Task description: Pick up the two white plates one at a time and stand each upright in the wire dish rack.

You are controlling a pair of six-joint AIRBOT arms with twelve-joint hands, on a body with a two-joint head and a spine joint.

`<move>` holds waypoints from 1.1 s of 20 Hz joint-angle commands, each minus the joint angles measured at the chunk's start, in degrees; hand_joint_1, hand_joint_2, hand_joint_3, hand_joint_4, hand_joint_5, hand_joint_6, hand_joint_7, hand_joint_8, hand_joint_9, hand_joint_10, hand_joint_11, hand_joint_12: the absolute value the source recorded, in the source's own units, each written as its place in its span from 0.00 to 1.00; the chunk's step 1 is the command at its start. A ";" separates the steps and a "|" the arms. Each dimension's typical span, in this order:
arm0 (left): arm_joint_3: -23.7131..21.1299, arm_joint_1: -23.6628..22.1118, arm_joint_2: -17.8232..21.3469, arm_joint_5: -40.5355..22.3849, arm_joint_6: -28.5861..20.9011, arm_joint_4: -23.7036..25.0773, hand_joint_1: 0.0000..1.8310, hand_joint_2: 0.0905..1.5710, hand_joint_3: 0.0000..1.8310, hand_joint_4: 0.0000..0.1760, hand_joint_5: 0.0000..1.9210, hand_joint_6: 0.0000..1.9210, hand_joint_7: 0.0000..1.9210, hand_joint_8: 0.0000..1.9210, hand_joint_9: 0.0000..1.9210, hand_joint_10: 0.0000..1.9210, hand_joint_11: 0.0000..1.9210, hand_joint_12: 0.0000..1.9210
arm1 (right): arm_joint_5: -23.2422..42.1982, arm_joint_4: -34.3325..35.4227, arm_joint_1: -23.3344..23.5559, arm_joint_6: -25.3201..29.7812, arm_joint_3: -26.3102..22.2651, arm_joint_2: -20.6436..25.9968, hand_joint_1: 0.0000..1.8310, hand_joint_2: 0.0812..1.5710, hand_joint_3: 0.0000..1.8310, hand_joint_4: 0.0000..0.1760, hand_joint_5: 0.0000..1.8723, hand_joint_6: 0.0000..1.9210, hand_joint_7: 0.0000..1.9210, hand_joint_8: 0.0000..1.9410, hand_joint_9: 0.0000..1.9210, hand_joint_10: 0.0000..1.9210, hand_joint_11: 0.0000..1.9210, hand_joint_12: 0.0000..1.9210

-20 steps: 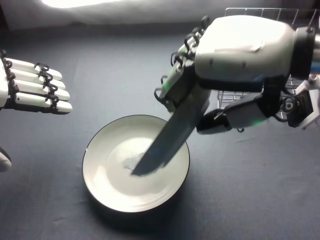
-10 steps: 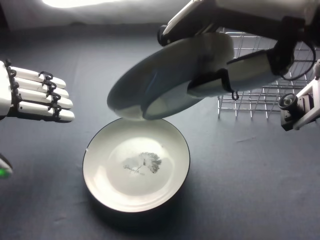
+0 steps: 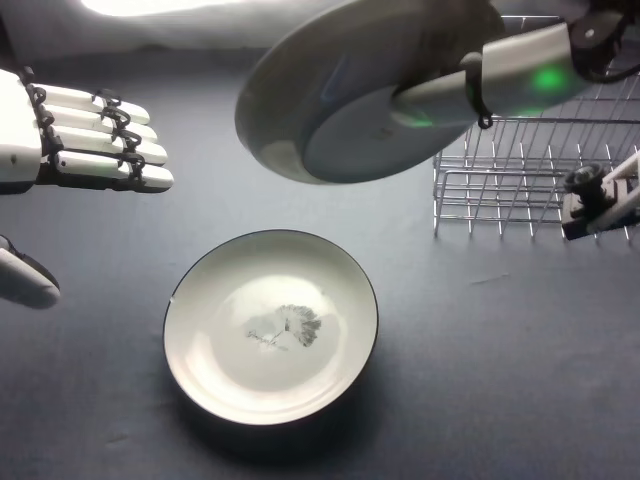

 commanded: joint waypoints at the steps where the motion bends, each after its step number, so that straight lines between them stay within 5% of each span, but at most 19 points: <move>1: 0.47 -1.20 0.88 -1.30 -0.50 -3.74 0.00 0.65 0.00 0.00 0.00 0.00 0.00 0.00 0.00 0.00 0.00 0.00 | 8.74 2.68 1.45 1.28 -0.15 0.59 0.74 0.71 0.00 0.00 0.48 0.60 0.48 0.49 0.44 0.64 0.37 0.68; 22: -0.41 -3.85 0.57 -1.52 -0.72 -2.03 0.00 0.65 0.00 0.00 0.00 0.00 0.00 0.00 0.00 0.00 0.00 0.00 | 8.66 5.16 0.20 0.79 6.34 4.64 0.75 0.68 0.00 0.00 0.50 0.54 0.54 0.42 0.49 0.60 0.38 0.66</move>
